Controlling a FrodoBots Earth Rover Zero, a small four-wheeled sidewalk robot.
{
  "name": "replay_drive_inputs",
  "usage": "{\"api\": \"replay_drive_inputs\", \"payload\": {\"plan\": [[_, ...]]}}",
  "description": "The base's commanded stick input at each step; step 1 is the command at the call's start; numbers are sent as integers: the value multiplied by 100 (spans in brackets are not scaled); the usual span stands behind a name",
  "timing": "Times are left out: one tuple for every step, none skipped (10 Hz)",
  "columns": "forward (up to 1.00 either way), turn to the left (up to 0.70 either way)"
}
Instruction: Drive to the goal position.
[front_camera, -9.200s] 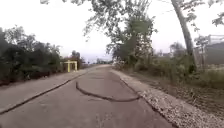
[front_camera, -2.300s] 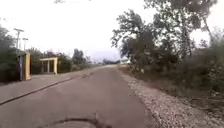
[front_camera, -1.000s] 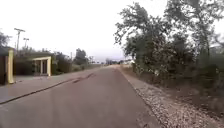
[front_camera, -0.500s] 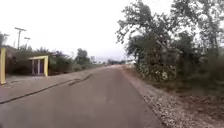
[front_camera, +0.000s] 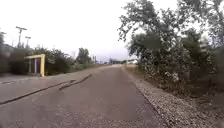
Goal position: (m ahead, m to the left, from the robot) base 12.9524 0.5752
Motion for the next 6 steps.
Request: {"api": "replay_drive_inputs", "payload": {"plan": [[100, 0], [100, 0], [100, 0], [100, 0], [100, 0], [100, 0]]}}
